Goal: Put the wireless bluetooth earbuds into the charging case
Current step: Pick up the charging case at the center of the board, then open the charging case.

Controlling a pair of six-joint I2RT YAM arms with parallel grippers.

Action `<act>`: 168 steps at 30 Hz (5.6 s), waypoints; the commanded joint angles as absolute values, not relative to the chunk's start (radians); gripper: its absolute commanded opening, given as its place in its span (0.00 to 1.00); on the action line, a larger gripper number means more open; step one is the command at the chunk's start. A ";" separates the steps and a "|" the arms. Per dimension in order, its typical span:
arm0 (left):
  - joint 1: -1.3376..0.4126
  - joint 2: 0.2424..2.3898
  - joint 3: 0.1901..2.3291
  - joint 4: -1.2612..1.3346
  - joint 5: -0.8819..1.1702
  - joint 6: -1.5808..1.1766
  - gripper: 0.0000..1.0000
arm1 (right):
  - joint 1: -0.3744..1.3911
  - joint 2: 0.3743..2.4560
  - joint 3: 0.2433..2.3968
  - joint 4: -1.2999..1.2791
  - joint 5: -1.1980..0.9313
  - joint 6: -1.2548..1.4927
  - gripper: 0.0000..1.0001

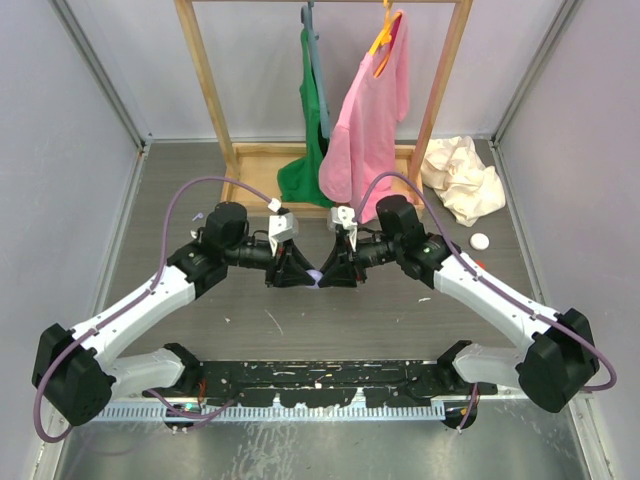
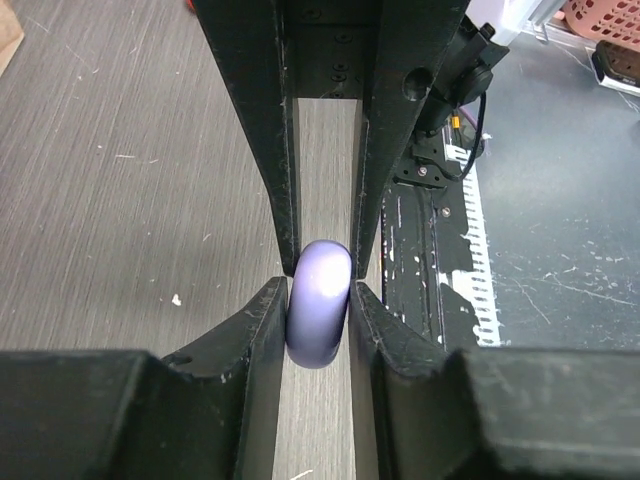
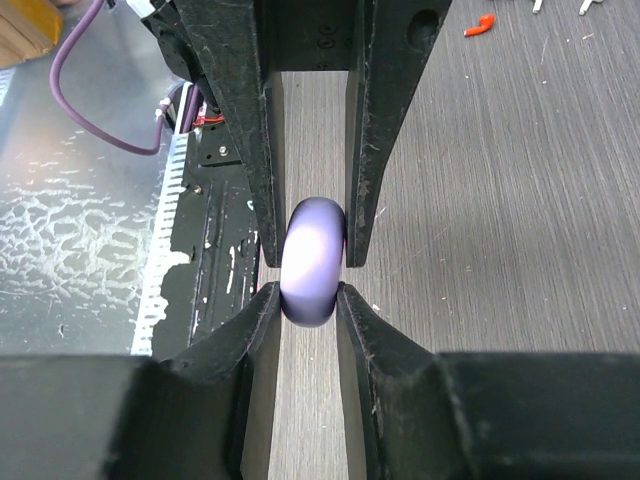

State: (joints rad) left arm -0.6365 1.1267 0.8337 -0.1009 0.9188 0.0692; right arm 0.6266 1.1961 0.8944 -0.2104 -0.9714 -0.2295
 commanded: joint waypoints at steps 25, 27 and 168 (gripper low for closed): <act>-0.635 0.968 0.712 0.217 0.796 -0.089 0.06 | 0.618 1.058 0.618 0.510 -0.865 0.123 0.53; -0.634 0.969 0.704 0.257 0.802 -0.107 0.06 | 0.618 1.060 0.571 0.639 -0.859 0.193 0.53; -0.603 0.960 0.901 -0.382 -0.086 -0.379 0.87 | 0.656 1.226 0.206 1.375 -0.609 0.077 0.14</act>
